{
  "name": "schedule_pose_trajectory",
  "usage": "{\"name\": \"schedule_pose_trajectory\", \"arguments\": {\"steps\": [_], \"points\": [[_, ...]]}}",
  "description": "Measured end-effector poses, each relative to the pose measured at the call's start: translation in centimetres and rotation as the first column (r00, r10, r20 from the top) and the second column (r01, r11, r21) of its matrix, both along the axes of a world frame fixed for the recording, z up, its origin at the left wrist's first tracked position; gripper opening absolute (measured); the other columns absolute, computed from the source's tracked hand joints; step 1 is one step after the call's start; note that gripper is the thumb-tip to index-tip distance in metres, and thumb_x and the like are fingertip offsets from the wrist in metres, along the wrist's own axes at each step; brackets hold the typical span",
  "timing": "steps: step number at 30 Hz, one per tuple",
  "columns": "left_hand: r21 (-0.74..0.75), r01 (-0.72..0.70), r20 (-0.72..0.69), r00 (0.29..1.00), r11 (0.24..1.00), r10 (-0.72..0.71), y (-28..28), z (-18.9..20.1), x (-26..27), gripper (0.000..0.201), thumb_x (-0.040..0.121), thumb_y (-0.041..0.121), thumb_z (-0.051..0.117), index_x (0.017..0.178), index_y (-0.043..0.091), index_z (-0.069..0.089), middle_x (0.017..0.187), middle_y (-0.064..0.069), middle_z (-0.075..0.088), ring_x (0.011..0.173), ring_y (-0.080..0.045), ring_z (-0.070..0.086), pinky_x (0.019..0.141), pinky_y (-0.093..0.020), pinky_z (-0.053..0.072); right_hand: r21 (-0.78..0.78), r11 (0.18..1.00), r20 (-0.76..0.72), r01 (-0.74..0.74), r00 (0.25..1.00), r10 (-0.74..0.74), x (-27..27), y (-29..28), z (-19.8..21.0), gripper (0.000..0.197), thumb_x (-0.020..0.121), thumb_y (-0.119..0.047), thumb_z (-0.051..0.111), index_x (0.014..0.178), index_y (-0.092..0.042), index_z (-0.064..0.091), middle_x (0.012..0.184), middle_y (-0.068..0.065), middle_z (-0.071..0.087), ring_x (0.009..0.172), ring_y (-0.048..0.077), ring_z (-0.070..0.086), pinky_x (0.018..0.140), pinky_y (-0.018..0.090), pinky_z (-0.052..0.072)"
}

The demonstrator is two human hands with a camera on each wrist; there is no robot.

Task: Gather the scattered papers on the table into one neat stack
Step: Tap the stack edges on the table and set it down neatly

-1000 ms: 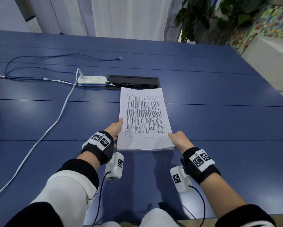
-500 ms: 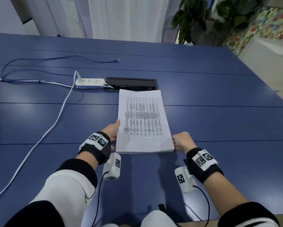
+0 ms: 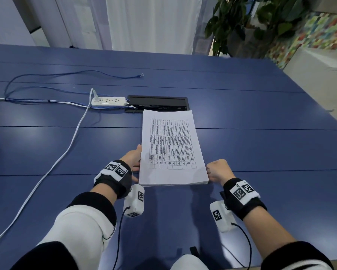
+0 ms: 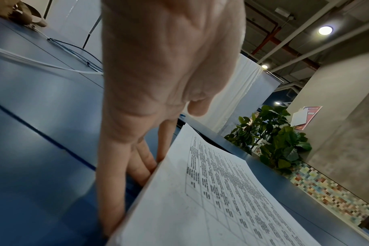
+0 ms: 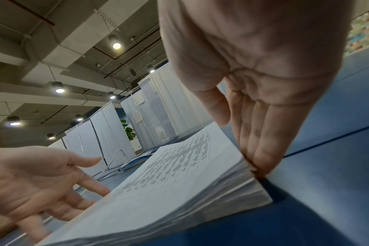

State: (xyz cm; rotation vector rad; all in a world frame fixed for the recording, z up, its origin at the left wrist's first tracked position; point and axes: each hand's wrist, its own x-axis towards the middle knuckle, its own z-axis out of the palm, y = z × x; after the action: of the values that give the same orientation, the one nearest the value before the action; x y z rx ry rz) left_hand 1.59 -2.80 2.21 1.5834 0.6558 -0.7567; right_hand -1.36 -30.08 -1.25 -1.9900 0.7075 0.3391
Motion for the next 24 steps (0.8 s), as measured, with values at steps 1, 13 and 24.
{"name": "schedule_pose_trajectory", "arguments": {"steps": [1, 13, 24], "points": [[-0.004, -0.001, -0.001, 1.0, 1.0, 0.001, 0.0, 0.0, 0.0, 0.064, 0.092, 0.06, 0.026, 0.126, 0.01, 0.048, 0.123, -0.008, 0.057, 0.105, -0.022, 0.05, 0.06, -0.043, 0.046, -0.004, 1.0, 0.002, 0.005, 1.0, -0.005, 0.0, 0.1, 0.0, 0.014, 0.085, -0.003, 0.047, 0.073, -0.01, 0.049, 0.082, 0.007, 0.056, 0.077, 0.02, 0.052, 0.068, 0.036, 0.049], [-0.026, -0.003, 0.037, 0.999, 1.0, 0.003, 0.0, -0.2, -0.4, 0.059, 0.092, 0.059, 0.028, 0.123, 0.013, 0.05, 0.116, -0.006, 0.058, 0.095, -0.017, 0.055, 0.061, -0.036, 0.045, 0.026, 0.999, 0.022, 0.035, 0.999, -0.035, -0.4, -0.5, -0.2, 0.018, 0.085, 0.0, 0.049, 0.07, -0.008, 0.052, 0.078, 0.013, 0.056, 0.066, 0.026, 0.054, 0.06, 0.029, 0.051], [-0.021, 0.011, 0.052, 0.999, 1.0, -0.01, 0.0, -0.4, -0.4, 0.059, 0.092, 0.059, 0.027, 0.118, 0.012, 0.051, 0.099, -0.005, 0.062, 0.087, -0.017, 0.056, 0.065, -0.038, 0.048, 0.034, 0.997, -0.009, 0.067, 0.998, -0.066, -0.4, -0.6, -1.9, 0.028, 0.05, -0.006, 0.052, 0.065, 0.018, 0.056, 0.065, 0.01, 0.033, 0.067, 0.018, 0.036, 0.057, 0.031, 0.042]]}}
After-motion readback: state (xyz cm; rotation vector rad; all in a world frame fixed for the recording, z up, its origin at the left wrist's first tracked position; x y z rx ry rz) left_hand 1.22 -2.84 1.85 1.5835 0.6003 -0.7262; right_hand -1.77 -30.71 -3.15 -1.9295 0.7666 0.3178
